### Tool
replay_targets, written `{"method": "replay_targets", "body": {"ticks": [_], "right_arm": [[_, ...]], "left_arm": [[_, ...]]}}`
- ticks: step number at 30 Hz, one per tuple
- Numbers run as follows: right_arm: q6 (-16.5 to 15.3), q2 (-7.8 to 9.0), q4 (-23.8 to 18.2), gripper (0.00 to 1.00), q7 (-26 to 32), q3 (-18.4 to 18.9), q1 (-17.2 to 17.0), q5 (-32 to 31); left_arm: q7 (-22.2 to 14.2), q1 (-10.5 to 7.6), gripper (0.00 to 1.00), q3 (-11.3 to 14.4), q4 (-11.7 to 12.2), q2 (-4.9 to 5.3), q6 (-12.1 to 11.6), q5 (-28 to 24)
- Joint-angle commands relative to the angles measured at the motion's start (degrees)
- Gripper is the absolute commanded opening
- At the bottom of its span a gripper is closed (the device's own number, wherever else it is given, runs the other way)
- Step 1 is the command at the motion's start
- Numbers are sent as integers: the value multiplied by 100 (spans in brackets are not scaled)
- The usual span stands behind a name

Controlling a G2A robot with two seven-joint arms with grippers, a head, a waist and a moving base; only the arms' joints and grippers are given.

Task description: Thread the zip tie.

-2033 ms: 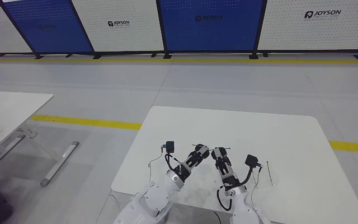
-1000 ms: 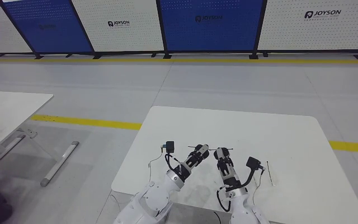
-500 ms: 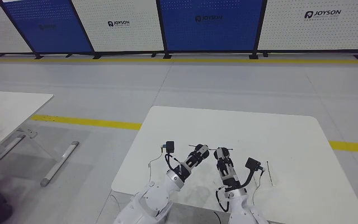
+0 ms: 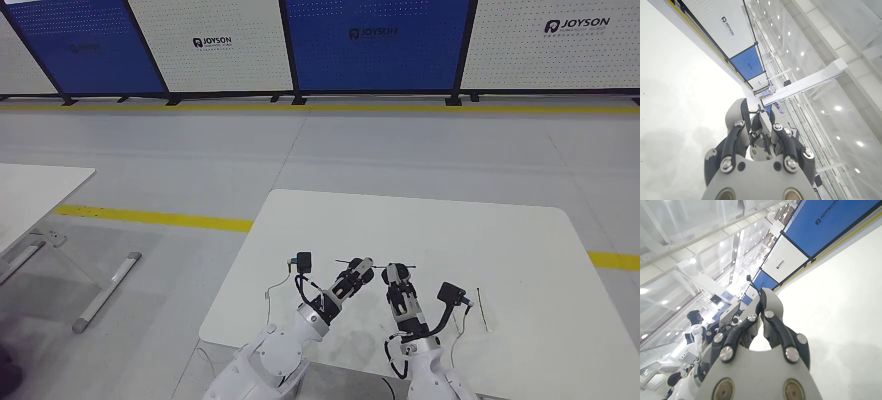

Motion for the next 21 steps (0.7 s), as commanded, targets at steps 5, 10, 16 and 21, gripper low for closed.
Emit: {"method": "replay_targets", "body": {"ticks": [5, 10, 16, 21], "right_arm": [[2, -3, -5, 0, 8, 1, -4, -11], [2, -8, -3, 0, 6, -1, 0, -15], [-4, -16, 12, 0, -19, -15, -2, -17], [-15, -21, 25, 0, -37, -15, -8, -13]], "left_arm": [[0, 0, 14, 0, 0, 0, 0, 0], [0, 0, 20, 0, 0, 0, 0, 0], [0, 0, 11, 0, 0, 0, 0, 0], [0, 0, 0, 0, 0, 0, 0, 0]]}}
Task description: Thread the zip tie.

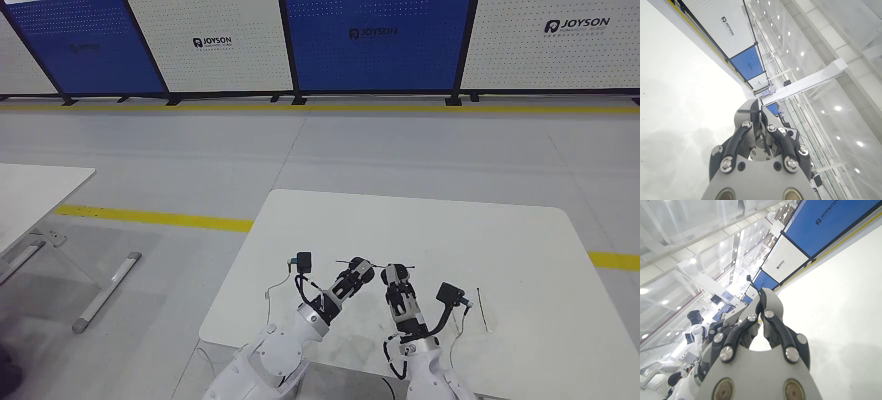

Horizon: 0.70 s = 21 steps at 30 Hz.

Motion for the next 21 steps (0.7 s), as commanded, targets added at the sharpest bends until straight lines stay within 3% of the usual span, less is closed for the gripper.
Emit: {"method": "replay_targets", "body": {"ticks": [1, 21], "right_arm": [[-7, -1, 4, 0, -7, 3, -4, 3], [-162, 25, -71, 0, 351, 79, -39, 97]], "left_arm": [[0, 0, 0, 0, 0, 0, 0, 0], [0, 0, 0, 0, 0, 0, 0, 0]]}}
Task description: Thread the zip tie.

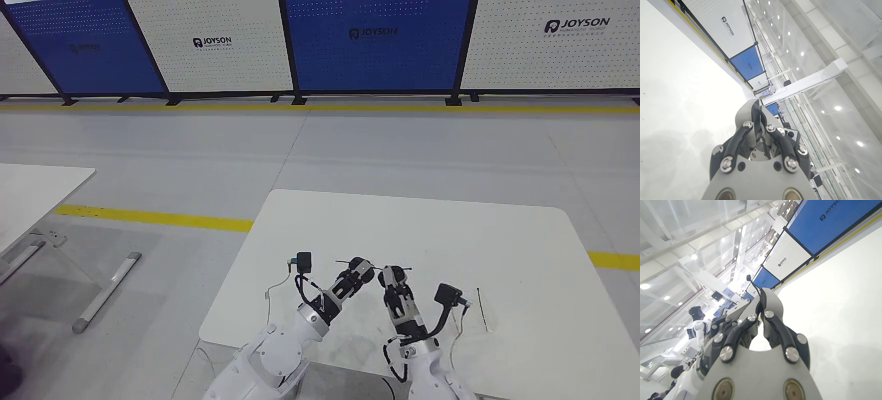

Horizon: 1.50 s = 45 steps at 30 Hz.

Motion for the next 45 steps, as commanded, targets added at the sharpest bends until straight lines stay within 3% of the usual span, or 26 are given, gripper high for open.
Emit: {"method": "replay_targets", "body": {"ticks": [1, 8, 14, 34, 45], "right_arm": [[-18, 3, -16, 0, 100, 26, 10, 108], [-150, 30, -98, 0, 516, 118, 20, 457], [-30, 42, -133, 0, 652, 187, 22, 589], [96, 49, -199, 0, 491, 158, -12, 400], [96, 49, -199, 0, 491, 158, -12, 400]], "left_arm": [[0, 0, 0, 0, 0, 0, 0, 0], [0, 0, 0, 0, 0, 0, 0, 0], [0, 0, 0, 0, 0, 0, 0, 0], [0, 0, 0, 0, 0, 0, 0, 0], [89, -55, 0, 8, 68, 25, 135, 747]]}}
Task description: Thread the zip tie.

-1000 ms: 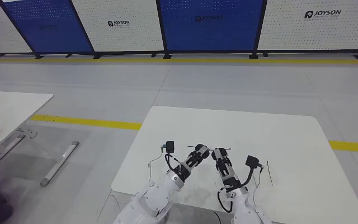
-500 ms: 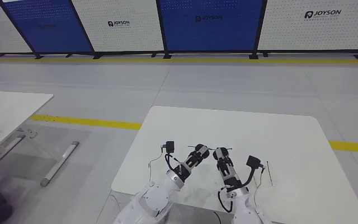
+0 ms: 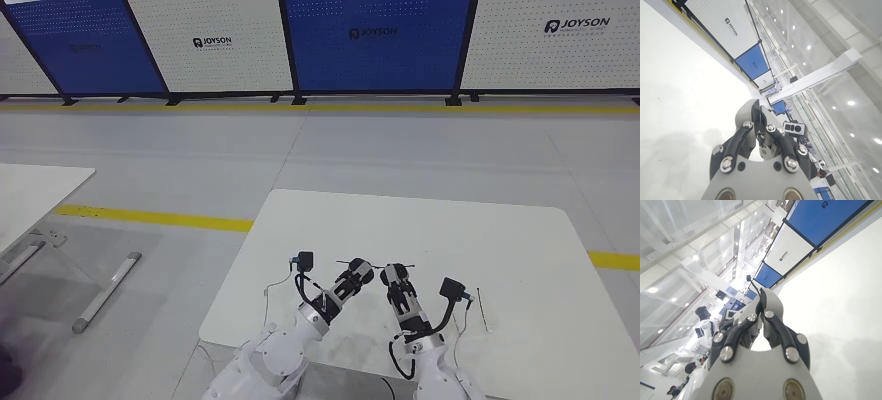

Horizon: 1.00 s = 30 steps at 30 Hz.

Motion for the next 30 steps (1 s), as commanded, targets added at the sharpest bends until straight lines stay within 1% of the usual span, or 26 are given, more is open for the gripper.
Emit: {"method": "replay_targets", "body": {"ticks": [1, 3, 6, 18, 19, 21, 24, 27, 30], "right_arm": [[0, 0, 0, 0, 0, 0, 0, 0], [0, 0, 0, 0, 0, 0, 0, 0], [0, 0, 0, 0, 0, 0, 0, 0], [0, 0, 0, 0, 0, 0, 0, 0], [0, 0, 0, 0, 0, 0, 0, 0], [0, 0, 0, 0, 0, 0, 0, 0], [0, 0, 0, 0, 0, 0, 0, 0], [0, 0, 0, 0, 0, 0, 0, 0], [0, 0, 0, 0, 0, 0, 0, 0]], "left_arm": [[63, 6, 0, -7, -7, 6, 9, 186], [166, 9, 0, -18, -15, 17, 18, 492], [268, 33, 0, -7, -38, 22, -8, 728], [279, 34, 0, -9, -41, 23, -11, 759], [289, 20, 0, -12, -32, 24, 12, 797], [393, -34, 0, -10, 20, 28, 112, 1133], [463, -70, 0, 56, 83, 23, 170, 1425], [503, -82, 0, 85, 97, 23, 186, 1580], [509, -80, 0, 87, 96, 23, 187, 1589]]}}
